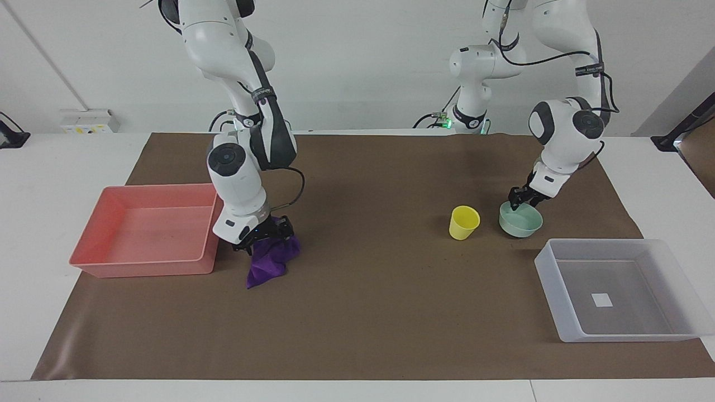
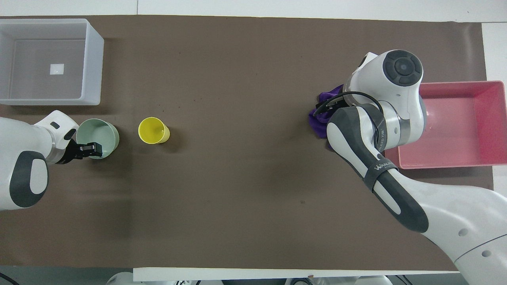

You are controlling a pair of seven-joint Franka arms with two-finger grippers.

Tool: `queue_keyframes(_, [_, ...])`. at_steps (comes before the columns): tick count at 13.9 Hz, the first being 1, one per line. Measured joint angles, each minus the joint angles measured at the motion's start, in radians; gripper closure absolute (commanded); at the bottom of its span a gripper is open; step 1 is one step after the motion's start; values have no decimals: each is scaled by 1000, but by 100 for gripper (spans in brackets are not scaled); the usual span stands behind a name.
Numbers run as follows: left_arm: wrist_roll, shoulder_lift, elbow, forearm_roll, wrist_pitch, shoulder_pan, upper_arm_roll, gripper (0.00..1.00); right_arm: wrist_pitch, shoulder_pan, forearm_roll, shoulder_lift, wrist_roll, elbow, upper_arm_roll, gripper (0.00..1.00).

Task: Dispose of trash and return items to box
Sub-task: 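Grasp the purple cloth with the right gripper while the left gripper grasps the bowl, then place the bowl in the bin while the right gripper drops the cloth in the tray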

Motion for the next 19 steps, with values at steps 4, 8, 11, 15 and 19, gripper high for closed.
queue_keyframes(4, [-2, -8, 4, -6, 0, 0, -1, 100, 18, 15, 1, 32, 13, -12, 0, 53])
queue_keyframes(8, [-3, -26, 89, -6, -143, 0, -1, 100, -20, 15, 1, 31, 50, -20, 0, 89])
queue_keyframes(11, [-6, -48, 369, -9, -448, 3, 2, 100, -33, 15, 1, 22, 73, -18, -1, 98])
queue_keyframes(15, [-19, 28, 600, -108, -452, 71, 10, 100, -121, -12, 1, -37, 78, 6, -7, 99])
queue_keyframes(19, [-19, 275, 739, -132, -259, 150, 20, 100, -240, -46, -1, -152, 78, 42, -9, 99])
